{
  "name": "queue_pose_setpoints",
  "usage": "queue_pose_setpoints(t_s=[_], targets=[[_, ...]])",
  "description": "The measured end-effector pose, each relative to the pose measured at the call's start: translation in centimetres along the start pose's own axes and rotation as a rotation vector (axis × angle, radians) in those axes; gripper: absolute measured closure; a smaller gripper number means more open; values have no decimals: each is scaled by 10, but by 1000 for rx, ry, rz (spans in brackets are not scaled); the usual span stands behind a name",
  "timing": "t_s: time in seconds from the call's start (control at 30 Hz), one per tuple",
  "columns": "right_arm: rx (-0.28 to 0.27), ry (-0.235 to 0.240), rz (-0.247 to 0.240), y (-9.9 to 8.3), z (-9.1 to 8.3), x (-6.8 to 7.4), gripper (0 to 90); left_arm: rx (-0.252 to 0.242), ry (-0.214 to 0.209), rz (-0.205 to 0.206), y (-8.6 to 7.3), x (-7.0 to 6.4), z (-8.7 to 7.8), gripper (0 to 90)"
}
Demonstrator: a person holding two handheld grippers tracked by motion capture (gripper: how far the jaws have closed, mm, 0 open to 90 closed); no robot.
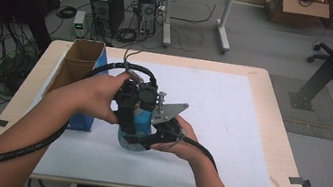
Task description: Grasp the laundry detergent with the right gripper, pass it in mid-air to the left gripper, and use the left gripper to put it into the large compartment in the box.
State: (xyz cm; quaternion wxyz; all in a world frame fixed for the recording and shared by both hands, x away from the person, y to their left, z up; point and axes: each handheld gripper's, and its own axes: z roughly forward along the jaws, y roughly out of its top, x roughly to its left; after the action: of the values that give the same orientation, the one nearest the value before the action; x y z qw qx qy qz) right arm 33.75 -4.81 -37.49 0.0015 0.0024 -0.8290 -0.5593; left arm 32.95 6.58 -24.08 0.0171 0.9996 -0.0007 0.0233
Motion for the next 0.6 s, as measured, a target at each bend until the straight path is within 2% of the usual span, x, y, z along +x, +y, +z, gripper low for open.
queue_pose_setpoints(t_s=[0.1, 0.23, 0.33, 0.37, 0.6], targets=[[9, -1, -7, 0, 0, 1, 459, 6, -4, -2, 0, -1, 0, 384], [17, -9, -10, 1, 1, 2, 459, 32, 8, 1, 2, -2, 1, 389], [31, -21, -31, 2, 1, 2, 458, 39, 11, -5, 3, -3, 1, 393], [27, -11, -18, 3, 1, 3, 457, 47, 3, -10, 3, -3, 0, 394], [19, -27, -35, 3, 1, 4, 435, 46, 11, -6, 4, -4, -2, 396]])
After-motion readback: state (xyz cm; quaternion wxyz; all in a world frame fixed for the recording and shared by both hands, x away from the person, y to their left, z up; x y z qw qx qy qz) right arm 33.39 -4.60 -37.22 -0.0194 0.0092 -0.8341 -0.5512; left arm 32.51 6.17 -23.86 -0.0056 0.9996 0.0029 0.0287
